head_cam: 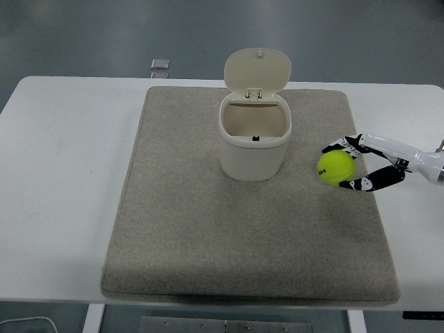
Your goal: Pick up the tennis ball and place it in the box.
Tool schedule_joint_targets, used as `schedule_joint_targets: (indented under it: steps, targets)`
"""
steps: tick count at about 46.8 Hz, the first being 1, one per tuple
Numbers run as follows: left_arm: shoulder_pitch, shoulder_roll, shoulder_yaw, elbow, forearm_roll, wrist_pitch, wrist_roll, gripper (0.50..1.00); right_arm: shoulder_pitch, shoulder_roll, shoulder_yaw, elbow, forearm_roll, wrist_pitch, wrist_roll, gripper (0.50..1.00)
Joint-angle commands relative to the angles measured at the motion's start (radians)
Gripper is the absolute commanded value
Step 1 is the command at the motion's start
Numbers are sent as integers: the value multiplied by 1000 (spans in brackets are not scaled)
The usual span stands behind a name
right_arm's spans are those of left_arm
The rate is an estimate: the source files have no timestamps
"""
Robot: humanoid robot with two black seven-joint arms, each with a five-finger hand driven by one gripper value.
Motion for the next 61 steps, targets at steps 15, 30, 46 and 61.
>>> schedule_joint_targets:
  steps: [15, 30, 46, 61]
  targets:
    - [0, 0, 0, 0, 0, 0, 0, 992, 99, -53, 68, 93, 219, 169, 11, 500]
    - [0, 0, 0, 0, 0, 0, 0, 992, 170, 87, 68, 102, 220, 145, -81, 500]
    - [0, 0, 0, 0, 0, 0, 0, 992, 173, 156, 67, 100, 219, 33, -187, 500]
    - [0, 0, 0, 0, 0, 0, 0, 992, 170, 209, 65, 100, 220, -1, -225, 500]
